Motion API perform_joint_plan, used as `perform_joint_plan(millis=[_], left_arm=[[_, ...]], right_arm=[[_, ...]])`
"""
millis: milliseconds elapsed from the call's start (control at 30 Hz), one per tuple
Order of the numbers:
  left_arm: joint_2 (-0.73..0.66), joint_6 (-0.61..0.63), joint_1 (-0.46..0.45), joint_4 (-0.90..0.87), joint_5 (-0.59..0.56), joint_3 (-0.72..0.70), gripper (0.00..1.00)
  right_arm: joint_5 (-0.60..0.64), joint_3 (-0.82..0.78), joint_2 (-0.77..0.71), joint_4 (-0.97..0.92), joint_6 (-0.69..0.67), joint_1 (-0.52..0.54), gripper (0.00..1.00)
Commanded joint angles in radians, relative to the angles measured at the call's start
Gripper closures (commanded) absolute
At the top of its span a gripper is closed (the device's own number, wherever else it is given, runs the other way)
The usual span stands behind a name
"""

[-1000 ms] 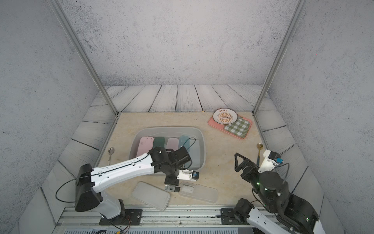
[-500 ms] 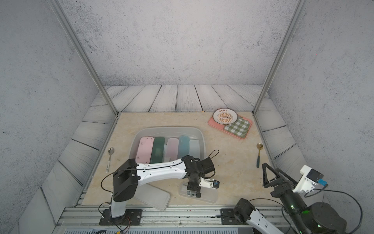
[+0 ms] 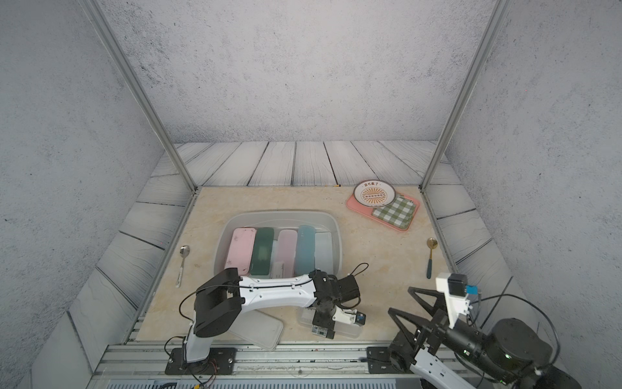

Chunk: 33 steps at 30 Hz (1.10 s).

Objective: Put the pencil case into the storage box
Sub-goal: Pick up the pencil case from the center of the board.

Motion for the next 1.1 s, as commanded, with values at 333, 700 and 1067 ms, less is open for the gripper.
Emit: perform_joint_plan(millis=[333, 700, 1067], left_arm=[[0.050, 0.031, 0.002, 0.012, -0.038, 0.007, 0.22], [0.090, 0.056, 0.002, -0.005, -0.068, 0.049, 0.19], [0.112, 0.050, 0.002, 0.001, -0.066, 0.040, 0.31]], right_arm=[[-0.144, 0.147, -0.094, -0.257, -0.189, 0.000, 0.01], [-0.122, 0.217, -0.100, -0.389, -0.194, 0.001, 0.01], [-0.142, 0.188, -0.102, -0.353, -0.196, 0.001, 0.01]])
